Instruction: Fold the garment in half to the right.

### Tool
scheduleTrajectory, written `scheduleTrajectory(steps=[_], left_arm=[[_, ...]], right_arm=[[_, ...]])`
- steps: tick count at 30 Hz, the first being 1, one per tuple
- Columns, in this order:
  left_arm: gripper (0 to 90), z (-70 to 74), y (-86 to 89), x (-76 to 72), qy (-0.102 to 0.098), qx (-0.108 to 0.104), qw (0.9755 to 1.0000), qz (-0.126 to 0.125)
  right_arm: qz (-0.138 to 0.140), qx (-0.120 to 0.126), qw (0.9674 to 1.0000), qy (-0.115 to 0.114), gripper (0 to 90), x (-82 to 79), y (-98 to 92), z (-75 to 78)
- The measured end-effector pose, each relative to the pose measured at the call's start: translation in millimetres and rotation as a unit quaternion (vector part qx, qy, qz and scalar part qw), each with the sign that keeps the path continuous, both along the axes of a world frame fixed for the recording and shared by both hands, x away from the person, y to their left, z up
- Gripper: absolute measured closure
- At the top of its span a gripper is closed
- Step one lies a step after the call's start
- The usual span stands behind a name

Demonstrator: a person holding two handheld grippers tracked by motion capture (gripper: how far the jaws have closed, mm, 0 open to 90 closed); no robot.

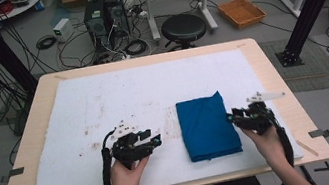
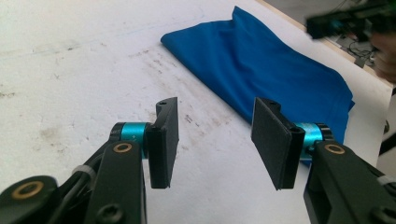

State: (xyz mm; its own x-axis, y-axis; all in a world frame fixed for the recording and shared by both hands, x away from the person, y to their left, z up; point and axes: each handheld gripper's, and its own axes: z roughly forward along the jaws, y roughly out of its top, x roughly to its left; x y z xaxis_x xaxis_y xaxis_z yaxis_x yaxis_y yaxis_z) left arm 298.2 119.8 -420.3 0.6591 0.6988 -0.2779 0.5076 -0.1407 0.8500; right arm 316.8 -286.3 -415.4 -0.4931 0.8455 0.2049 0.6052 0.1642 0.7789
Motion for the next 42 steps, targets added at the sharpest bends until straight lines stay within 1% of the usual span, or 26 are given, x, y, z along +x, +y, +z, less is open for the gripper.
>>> scheduleTrajectory(steps=[1, 3, 4, 5, 6, 8, 9, 10, 11, 16, 19, 21, 22, 24, 27, 28, 31, 32, 34, 35, 36, 37, 39, 40, 41, 42], left_arm=[[51.4, 0.3, -0.2, 0.0, 0.001, -0.001, 1.0, -0.001], [51.4, 0.7, -0.8, 0.3, 0.001, -0.002, 1.0, -0.002], [51.4, 0.8, -1.0, 0.4, 0.002, -0.002, 1.0, -0.002], [51.4, 0.9, -1.3, 0.5, 0.002, -0.003, 1.0, -0.003], [51.4, 0.8, -1.6, 0.9, 0.003, -0.003, 1.0, -0.005], [51.2, 0.9, -1.6, 1.0, 0.004, -0.003, 1.0, -0.005], [51.1, 0.9, -1.4, 0.6, 0.004, -0.003, 1.0, -0.004], [51.2, 0.9, -0.8, 0.3, 0.004, -0.003, 1.0, -0.004], [51.1, 0.8, 0.1, 0.3, 0.004, -0.003, 1.0, -0.006], [51.1, 0.0, 5.8, 0.4, 0.008, -0.006, 1.0, 0.0], [51.1, 1.0, 7.8, -0.2, 0.008, -0.008, 0.9999, 0.002], [51.0, 2.0, 8.4, -0.5, 0.005, -0.006, 1.0, 0.0], [50.8, 2.5, 8.8, -0.8, 0.005, -0.005, 1.0, 0.0], [50.6, 3.0, 9.8, -0.9, 0.005, -0.006, 1.0, 0.0], [50.1, 3.3, 11.9, 0.0, 0.003, -0.007, 1.0, 0.003], [50.1, 3.6, 12.4, 0.3, 0.004, -0.009, 0.9999, 0.003], [49.7, 4.7, 13.7, 2.0, 0.004, -0.009, 0.9999, 0.005], [49.6, 5.2, 14.0, 3.0, 0.004, -0.01, 0.9999, 0.006], [49.5, 5.8, 14.2, 5.0, 0.003, -0.006, 0.9999, 0.009], [49.5, 5.6, 14.5, 6.6, 0.003, -0.006, 0.9999, 0.01], [49.5, 5.3, 14.8, 7.8, 0.004, -0.007, 0.9999, 0.013], [49.3, 5.1, 14.6, 8.4, 0.006, -0.009, 0.9998, 0.014], [48.6, 4.3, 14.6, 9.0, 0.006, -0.007, 0.9999, 0.013], [48.6, 4.1, 14.3, 8.7, 0.006, -0.009, 0.9998, 0.014], [48.6, 3.9, 14.4, 8.9, 0.007, -0.008, 0.9999, 0.014], [48.6, 3.8, 14.5, 9.2, 0.006, -0.007, 0.9999, 0.013]], right_arm=[[-0.002, 0.008, 0.9999, 0.011, 59.1, -11.3, -4.1, -3.0], [-0.008, 0.025, 0.9994, 0.024, 58.3, -29.8, -10.0, -9.5], [-0.01, 0.027, 0.9993, 0.025, 58.5, -38.4, -12.1, -12.9], [-0.012, 0.031, 0.9991, 0.027, 59.6, -42.4, -12.5, -14.8], [-0.008, 0.031, 0.999, 0.03, 63.3, -45.6, -12.2, -17.5], [-0.003, 0.014, 0.9991, 0.04, 71.8, -48.5, -9.9, -23.5], [0.001, 0.015, 0.9988, 0.047, 80.7, -49.2, -10.0, -26.6], [0.006, 0.017, 0.9986, 0.049, 85.3, -50.4, -10.6, -29.2], [0.004, 0.014, 0.9988, 0.048, 88.4, -52.3, -11.1, -30.3], [0.001, 0.015, 0.999, 0.041, 88.6, -61.7, -15.8, -27.7], [-0.001, 0.018, 0.9988, 0.045, 88.4, -65.4, -18.2, -29.2], [-0.005, 0.02, 0.9986, 0.049, 87.3, -66.6, -18.6, -30.5], [-0.005, 0.02, 0.9986, 0.049, 85.5, -66.4, -19.7, -31.4], [-0.013, 0.021, 0.9985, 0.049, 76.8, -66.4, -20.7, -31.6], [-0.019, 0.022, 0.999, 0.033, 71.6, -64.6, -23.2, -27.6], [-0.021, 0.024, 0.999, 0.032, 70.5, -63.5, -23.6, -25.7], [-0.03, 0.025, 0.9992, 0.011, 67.7, -53.0, -26.1, -17.8], [-0.035, 0.027, 0.999, 0.005, 67.3, -46.5, -27.0, -14.5], [-0.041, 0.031, 0.9986, -0.014, 66.8, -28.6, -27.2, -6.3], [-0.046, 0.032, 0.9983, -0.016, 66.7, -17.0, -26.0, -2.7], [-0.048, 0.042, 0.9978, -0.017, 66.8, -1.0, -24.5, 0.9], [-0.052, 0.044, 0.9975, -0.019, 66.9, 11.3, -22.0, 3.3], [-0.061, 0.054, 0.9966, -0.013, 67.1, 35.5, -16.7, 5.3], [-0.069, 0.052, 0.9962, -0.008, 67.1, 46.2, -13.5, 4.5], [-0.071, 0.048, 0.9963, -0.004, 67.5, 53.5, -11.1, 3.5], [-0.076, 0.045, 0.9961, 0.005, 67.5, 64.0, -7.0, 1.1]])
